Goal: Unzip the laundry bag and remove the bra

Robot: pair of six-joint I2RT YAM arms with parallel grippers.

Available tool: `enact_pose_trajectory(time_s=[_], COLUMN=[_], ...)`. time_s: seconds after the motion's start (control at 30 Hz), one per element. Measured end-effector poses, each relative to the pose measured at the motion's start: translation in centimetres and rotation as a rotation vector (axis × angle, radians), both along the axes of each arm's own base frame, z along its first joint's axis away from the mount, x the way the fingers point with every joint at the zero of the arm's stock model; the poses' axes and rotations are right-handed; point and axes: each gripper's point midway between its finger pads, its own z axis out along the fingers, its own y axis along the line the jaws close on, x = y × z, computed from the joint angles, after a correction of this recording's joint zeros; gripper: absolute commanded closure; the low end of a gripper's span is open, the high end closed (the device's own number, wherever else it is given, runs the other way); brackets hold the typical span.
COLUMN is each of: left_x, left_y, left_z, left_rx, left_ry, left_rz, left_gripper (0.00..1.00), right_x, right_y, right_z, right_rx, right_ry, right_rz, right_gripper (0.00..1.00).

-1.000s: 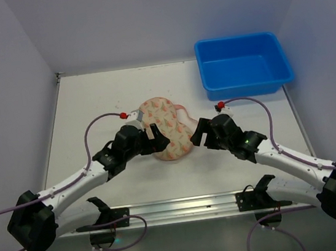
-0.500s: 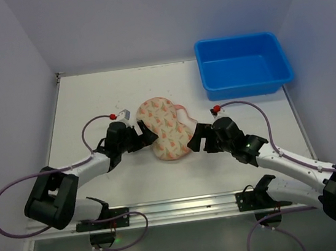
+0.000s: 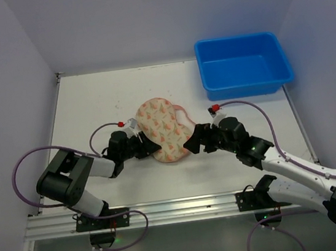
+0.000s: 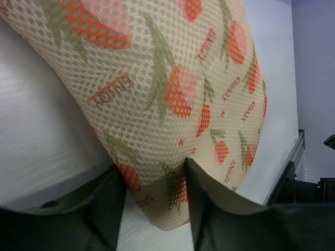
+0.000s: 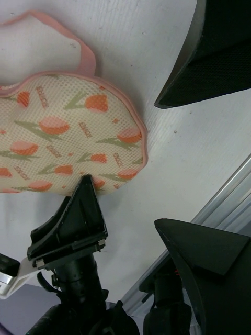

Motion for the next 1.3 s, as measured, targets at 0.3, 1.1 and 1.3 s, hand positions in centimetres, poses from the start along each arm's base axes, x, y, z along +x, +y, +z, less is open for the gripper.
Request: enact_pose_trajectory(time_s=[0.3,1.1,1.3], left_x=[-1.2,1.2,1.6], left_y=[0.0,-1.0,-1.0], left_z=[2.1,8.5,8.8], left_rx=[-0.041,-0.02,-0.022], left_ry=[0.02,0.304,0.308], left_rz=[0.038,0.355,0.376], left_gripper=[1.0,1.0,0.98], right_x=[-2.1,0.4,1.8], right_y=[2.5,10.4,11.5], right_z=[-2.4,-2.2,-1.5], right_rx=[-0.064,-0.312,-0.344], right_ry=[0.023,-0.349,-0.393], right_rz=[0.135,0.121,0.101], right_gripper=[0.25,0.49,0.49])
